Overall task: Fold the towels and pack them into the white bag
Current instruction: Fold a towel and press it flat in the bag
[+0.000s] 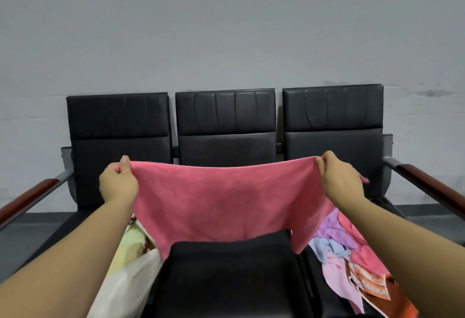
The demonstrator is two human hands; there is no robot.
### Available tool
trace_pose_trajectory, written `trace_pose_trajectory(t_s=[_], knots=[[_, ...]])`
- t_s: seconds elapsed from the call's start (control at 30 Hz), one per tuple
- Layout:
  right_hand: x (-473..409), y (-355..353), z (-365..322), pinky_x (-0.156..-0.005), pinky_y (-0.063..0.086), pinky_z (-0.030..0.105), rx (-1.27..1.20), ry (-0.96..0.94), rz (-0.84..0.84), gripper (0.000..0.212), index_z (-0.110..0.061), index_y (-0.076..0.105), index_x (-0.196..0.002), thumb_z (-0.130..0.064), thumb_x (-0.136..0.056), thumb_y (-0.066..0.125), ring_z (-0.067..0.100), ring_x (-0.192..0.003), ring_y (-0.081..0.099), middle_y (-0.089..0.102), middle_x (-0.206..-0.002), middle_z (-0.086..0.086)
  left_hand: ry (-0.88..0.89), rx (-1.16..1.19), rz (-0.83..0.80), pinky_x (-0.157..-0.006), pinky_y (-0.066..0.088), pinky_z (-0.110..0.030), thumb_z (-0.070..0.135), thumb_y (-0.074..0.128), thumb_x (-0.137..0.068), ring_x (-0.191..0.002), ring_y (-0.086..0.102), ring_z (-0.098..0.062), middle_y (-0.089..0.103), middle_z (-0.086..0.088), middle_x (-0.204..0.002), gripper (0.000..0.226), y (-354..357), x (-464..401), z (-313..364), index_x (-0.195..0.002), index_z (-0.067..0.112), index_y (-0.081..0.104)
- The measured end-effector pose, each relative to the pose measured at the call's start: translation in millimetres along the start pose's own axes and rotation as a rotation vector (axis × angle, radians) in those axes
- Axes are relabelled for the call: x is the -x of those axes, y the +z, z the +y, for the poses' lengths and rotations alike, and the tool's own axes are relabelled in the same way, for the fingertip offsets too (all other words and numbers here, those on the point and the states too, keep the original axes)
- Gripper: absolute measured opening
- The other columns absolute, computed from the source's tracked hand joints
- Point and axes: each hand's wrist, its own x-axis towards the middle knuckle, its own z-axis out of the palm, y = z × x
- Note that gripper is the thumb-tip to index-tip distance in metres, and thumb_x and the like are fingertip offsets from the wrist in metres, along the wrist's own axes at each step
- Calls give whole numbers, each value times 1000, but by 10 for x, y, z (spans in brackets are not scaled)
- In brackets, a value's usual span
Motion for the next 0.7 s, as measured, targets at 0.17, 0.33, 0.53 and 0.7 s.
trace_pose_trajectory(t_s=[0.17,0.33,0.53,0.7], knots=[[89,-289,-26,-57,27,36,157,-217,331,34,-12,42,-76,-30,-105,45,32,-64,41,51,-59,8,72,-20,155,-77,43,-42,43,41,-107,-86,56,-32,60,-13,-90,46,-109,144,158,-91,4,60],[143,-433,-20,-71,32,44,335,-193,436,37,-14,48,-77,-38,-104,40,34,-69,49,59,-64,11,154,-33,281,-86,51,-53,50,38,-105,-94,61,-38,63,-19,-102,51,-120,163,152,-96,7,63],[140,-67,200,-74,30,44,442,-155,330,46,-12,50,-72,-44,-105,42,32,-68,49,60,-59,11,133,-129,239,-89,47,-54,44,38,-107,-101,58,-46,62,-26,-107,53,218,149,-243,-102,-1,65],[-75,554,505,-74,31,44,587,-193,132,51,-14,50,-71,-52,-104,40,33,-71,53,62,-61,8,78,-183,121,-82,47,-51,44,41,-107,-91,59,-46,61,-28,-102,51,626,-6,-774,-95,-1,62]])
